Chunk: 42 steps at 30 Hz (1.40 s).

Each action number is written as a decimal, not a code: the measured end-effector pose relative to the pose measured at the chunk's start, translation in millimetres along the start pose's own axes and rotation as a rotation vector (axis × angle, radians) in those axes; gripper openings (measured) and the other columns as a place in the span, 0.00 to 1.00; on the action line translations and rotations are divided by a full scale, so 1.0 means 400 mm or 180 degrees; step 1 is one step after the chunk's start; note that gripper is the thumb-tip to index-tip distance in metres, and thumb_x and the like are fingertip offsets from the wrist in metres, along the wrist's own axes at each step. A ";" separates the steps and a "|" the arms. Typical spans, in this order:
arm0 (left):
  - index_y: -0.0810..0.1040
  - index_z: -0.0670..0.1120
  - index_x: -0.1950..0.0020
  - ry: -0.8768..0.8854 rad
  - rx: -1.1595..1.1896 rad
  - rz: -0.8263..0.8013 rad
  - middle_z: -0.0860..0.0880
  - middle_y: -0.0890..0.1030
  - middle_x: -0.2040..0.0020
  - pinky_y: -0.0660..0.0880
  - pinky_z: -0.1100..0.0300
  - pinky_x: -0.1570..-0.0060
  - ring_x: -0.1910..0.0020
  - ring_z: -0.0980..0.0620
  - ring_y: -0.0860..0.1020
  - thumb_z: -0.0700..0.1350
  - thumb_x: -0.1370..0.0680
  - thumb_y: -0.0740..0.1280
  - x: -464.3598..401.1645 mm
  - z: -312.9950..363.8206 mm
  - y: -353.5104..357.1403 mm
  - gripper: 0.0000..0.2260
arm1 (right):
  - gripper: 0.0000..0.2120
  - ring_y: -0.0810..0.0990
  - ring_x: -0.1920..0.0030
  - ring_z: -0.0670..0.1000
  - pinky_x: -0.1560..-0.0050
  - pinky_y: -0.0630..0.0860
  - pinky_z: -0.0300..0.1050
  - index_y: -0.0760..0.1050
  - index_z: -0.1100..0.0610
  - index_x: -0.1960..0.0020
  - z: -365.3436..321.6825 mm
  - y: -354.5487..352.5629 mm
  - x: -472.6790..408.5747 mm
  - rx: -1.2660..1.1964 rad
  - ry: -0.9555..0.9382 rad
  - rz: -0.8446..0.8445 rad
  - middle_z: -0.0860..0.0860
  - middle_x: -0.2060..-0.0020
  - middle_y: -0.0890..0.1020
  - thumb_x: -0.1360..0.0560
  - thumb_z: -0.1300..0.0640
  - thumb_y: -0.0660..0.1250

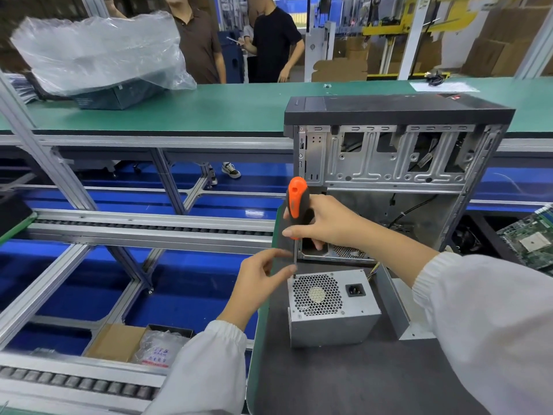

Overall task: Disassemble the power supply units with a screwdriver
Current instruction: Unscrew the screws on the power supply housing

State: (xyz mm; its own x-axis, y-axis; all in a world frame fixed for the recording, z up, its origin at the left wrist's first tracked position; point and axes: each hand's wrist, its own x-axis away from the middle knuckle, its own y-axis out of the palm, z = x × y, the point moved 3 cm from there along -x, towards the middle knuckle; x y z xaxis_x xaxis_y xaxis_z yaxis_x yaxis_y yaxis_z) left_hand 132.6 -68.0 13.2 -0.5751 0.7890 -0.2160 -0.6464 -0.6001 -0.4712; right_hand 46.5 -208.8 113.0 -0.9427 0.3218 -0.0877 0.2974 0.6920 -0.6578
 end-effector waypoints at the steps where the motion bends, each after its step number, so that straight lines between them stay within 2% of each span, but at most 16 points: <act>1: 0.82 0.51 0.45 0.0061 0.0244 -0.0139 0.59 0.72 0.72 0.65 0.73 0.67 0.71 0.64 0.67 0.47 0.25 0.73 -0.008 0.014 0.004 0.10 | 0.17 0.79 0.75 0.45 0.70 0.75 0.37 0.75 0.57 0.48 0.001 -0.004 -0.002 0.0118 -0.0028 0.0064 0.54 0.65 0.83 0.30 0.49 0.75; 4: 0.83 0.51 0.48 0.0166 0.0661 -0.0326 0.60 0.76 0.72 0.66 0.75 0.65 0.70 0.67 0.70 0.40 0.23 0.70 -0.035 0.046 0.016 0.07 | 0.19 0.80 0.61 0.47 0.58 0.78 0.46 0.75 0.55 0.49 0.000 -0.014 -0.004 0.0535 -0.0134 0.0252 0.50 0.58 0.82 0.33 0.46 0.76; 9: 0.81 0.53 0.68 0.0126 0.0679 -0.0162 0.58 0.74 0.72 0.65 0.69 0.65 0.70 0.63 0.69 0.36 0.25 0.71 -0.047 0.042 0.021 0.16 | 0.18 0.83 0.69 0.47 0.72 0.75 0.38 0.69 0.56 0.47 -0.022 -0.015 0.004 -0.0043 -0.0065 -0.0422 0.47 0.66 0.81 0.29 0.53 0.74; 11: 0.82 0.53 0.67 0.0086 0.0668 -0.0061 0.57 0.75 0.72 0.66 0.66 0.64 0.69 0.63 0.70 0.37 0.25 0.72 -0.045 0.038 0.020 0.14 | 0.16 0.84 0.70 0.50 0.75 0.76 0.39 0.67 0.53 0.50 -0.053 -0.033 0.004 -0.0044 0.0047 -0.0470 0.49 0.63 0.83 0.27 0.46 0.71; 13: 0.86 0.48 0.59 0.0073 0.0596 0.0049 0.45 0.81 0.66 0.72 0.54 0.61 0.64 0.55 0.75 0.39 0.26 0.73 -0.046 0.041 0.019 0.05 | 0.24 0.81 0.75 0.49 0.77 0.73 0.42 0.69 0.54 0.55 -0.101 -0.066 -0.005 0.0580 0.0068 0.0047 0.50 0.65 0.81 0.29 0.32 0.63; 15: 0.86 0.42 0.56 0.0057 0.0511 0.0096 0.38 0.82 0.62 0.75 0.52 0.56 0.61 0.49 0.78 0.39 0.26 0.74 -0.047 0.048 0.021 0.02 | 0.31 0.75 0.75 0.51 0.75 0.64 0.42 0.67 0.55 0.65 -0.152 -0.086 -0.016 0.2017 -0.0103 0.0582 0.50 0.71 0.74 0.29 0.26 0.53; 17: 0.86 0.39 0.57 0.0051 0.0391 0.0127 0.36 0.82 0.61 0.75 0.52 0.56 0.61 0.44 0.78 0.40 0.26 0.74 -0.047 0.048 0.027 0.04 | 0.32 0.66 0.73 0.50 0.72 0.58 0.42 0.63 0.56 0.70 -0.187 -0.076 -0.030 0.3211 -0.0211 0.0615 0.51 0.72 0.68 0.26 0.28 0.49; 19: 0.86 0.39 0.56 0.0052 0.0338 0.0198 0.40 0.83 0.61 0.75 0.56 0.56 0.59 0.46 0.80 0.40 0.27 0.74 -0.045 0.049 0.030 0.04 | 0.28 0.63 0.73 0.50 0.71 0.59 0.42 0.59 0.57 0.69 -0.198 -0.060 -0.044 0.3636 -0.0174 0.0322 0.51 0.71 0.65 0.21 0.36 0.50; 24: 0.86 0.40 0.56 -0.0185 0.0589 0.0290 0.50 0.84 0.63 0.73 0.73 0.60 0.64 0.63 0.80 0.40 0.29 0.76 -0.044 0.048 0.028 0.05 | 0.18 0.70 0.64 0.54 0.66 0.64 0.45 0.66 0.57 0.54 -0.192 -0.073 -0.054 0.3521 -0.0446 -0.0536 0.49 0.68 0.67 0.18 0.44 0.51; 28: 0.83 0.42 0.64 -0.0339 0.0699 0.0262 0.59 0.76 0.76 0.69 0.74 0.67 0.75 0.64 0.73 0.43 0.30 0.77 -0.052 0.045 0.032 0.06 | 0.08 0.72 0.56 0.53 0.56 0.68 0.48 0.67 0.53 0.46 -0.186 -0.099 -0.062 0.2994 -0.0653 -0.1330 0.50 0.56 0.73 0.19 0.48 0.58; 31: 0.76 0.46 0.69 -0.0453 0.0788 0.0190 0.56 0.73 0.76 0.70 0.69 0.66 0.71 0.57 0.72 0.43 0.31 0.78 -0.049 0.042 0.033 0.13 | 0.10 0.71 0.51 0.50 0.51 0.68 0.46 0.71 0.50 0.43 -0.188 -0.101 -0.068 0.2609 -0.0942 -0.1629 0.46 0.52 0.69 0.23 0.55 0.66; 33: 0.76 0.46 0.68 -0.0419 0.0888 0.0060 0.51 0.75 0.73 0.71 0.64 0.64 0.70 0.55 0.72 0.42 0.30 0.77 -0.048 0.046 0.023 0.12 | 0.13 0.70 0.52 0.48 0.51 0.68 0.45 0.73 0.49 0.41 -0.196 -0.095 -0.070 0.2490 -0.1106 -0.1669 0.44 0.53 0.68 0.24 0.57 0.68; 35: 0.83 0.48 0.58 -0.0260 0.1012 -0.0141 0.57 0.71 0.74 0.68 0.65 0.65 0.73 0.58 0.67 0.41 0.27 0.74 -0.047 0.058 0.012 0.03 | 0.14 0.69 0.52 0.47 0.50 0.69 0.45 0.74 0.48 0.40 -0.205 -0.095 -0.071 0.2400 -0.1159 -0.1622 0.42 0.54 0.69 0.24 0.57 0.68; 38: 0.84 0.45 0.46 -0.0001 0.1088 -0.0215 0.59 0.71 0.73 0.66 0.67 0.63 0.73 0.60 0.67 0.40 0.21 0.68 -0.052 0.069 0.004 0.07 | 0.13 0.71 0.53 0.48 0.48 0.72 0.46 0.74 0.49 0.39 -0.218 -0.099 -0.061 0.2487 -0.1070 -0.1548 0.43 0.55 0.71 0.24 0.51 0.67; 40: 0.84 0.40 0.50 0.0154 0.0948 -0.0159 0.62 0.76 0.72 0.68 0.75 0.63 0.71 0.66 0.73 0.38 0.20 0.66 -0.050 0.082 0.004 0.07 | 0.20 0.76 0.58 0.50 0.59 0.73 0.45 0.75 0.53 0.45 -0.222 -0.098 -0.053 0.2671 -0.0800 -0.1204 0.44 0.62 0.74 0.25 0.37 0.63; 42: 0.84 0.39 0.52 0.0170 0.0927 -0.0084 0.63 0.77 0.72 0.68 0.77 0.65 0.71 0.68 0.74 0.37 0.21 0.67 -0.050 0.089 0.011 0.06 | 0.30 0.75 0.68 0.51 0.70 0.67 0.43 0.71 0.57 0.60 -0.218 -0.095 -0.051 0.3051 -0.0329 -0.0671 0.49 0.68 0.72 0.27 0.28 0.53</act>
State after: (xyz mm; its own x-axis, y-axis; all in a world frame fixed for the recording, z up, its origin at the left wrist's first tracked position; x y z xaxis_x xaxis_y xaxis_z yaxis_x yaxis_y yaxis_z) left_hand 123.6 -91.1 45.9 -0.5340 0.8061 -0.2552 -0.7819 -0.5856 -0.2136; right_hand 67.6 -185.1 205.2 -0.9845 0.1625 0.0662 -0.0836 -0.1026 -0.9912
